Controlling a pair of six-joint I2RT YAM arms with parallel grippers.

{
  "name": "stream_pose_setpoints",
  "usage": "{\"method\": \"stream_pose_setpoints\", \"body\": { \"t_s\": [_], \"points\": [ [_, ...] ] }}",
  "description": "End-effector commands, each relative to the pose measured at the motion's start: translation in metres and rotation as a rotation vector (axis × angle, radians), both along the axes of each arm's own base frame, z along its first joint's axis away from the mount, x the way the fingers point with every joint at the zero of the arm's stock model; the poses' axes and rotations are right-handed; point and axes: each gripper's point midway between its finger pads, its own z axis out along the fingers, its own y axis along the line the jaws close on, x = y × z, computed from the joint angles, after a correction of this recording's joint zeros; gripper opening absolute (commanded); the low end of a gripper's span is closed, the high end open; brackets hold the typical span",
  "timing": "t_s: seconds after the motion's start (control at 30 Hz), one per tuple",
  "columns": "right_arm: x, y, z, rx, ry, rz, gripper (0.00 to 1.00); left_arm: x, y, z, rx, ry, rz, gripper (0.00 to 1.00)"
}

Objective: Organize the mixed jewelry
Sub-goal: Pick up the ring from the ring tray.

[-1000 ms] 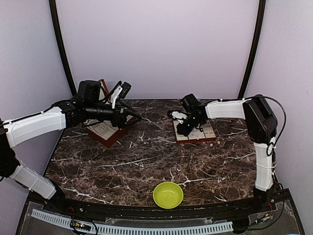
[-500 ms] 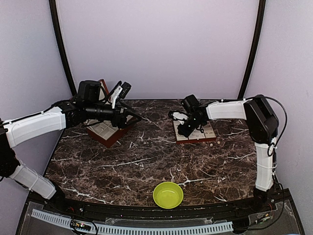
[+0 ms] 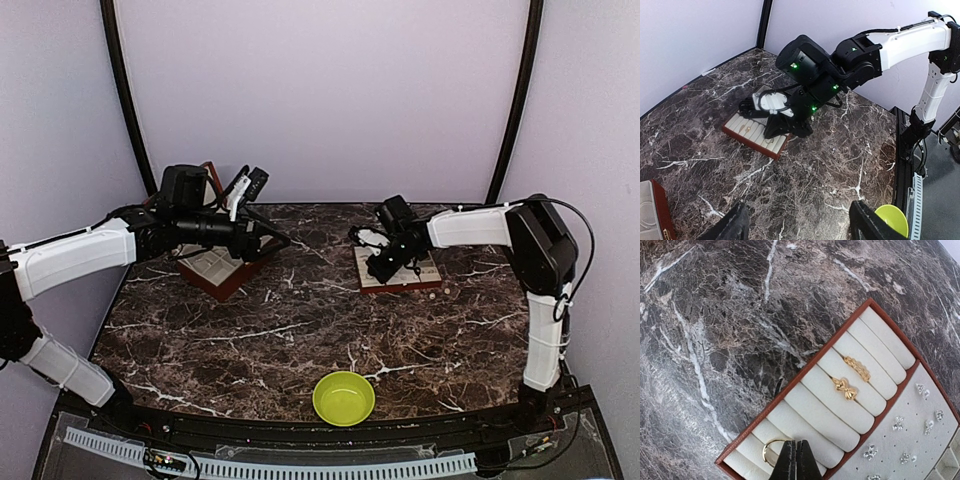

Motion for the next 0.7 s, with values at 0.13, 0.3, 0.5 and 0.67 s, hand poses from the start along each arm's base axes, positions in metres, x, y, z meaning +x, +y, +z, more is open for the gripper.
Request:
{"method": "stream_pose_setpoints", "body": {
  "t_s": [0.13,0.3,0.5,0.67],
  "points": [
    [0.007,-0.003,0.058,0.139,-0.116,-0.142,0.0,0.026,0.002,-0.001,-0.054,0.063,0.15,0.7],
    [0.007,-0.019,0.071,0.182,-0.164,-0.263,0.0,0.038,-0.012,-0.009,-0.081,0.065,0.271,0.69],
    [-0.003,-0.049,0.089,0.24,-0.204,-0.398,0.0,0.047,-0.05,-0.042,-0.083,0.157,0.356,0.68],
    [-0.015,-0.077,0.099,0.25,-0.229,-0.485,0.0,0.057,-0.083,-0.088,-0.057,0.292,0.394,0.64]
  ]
}}
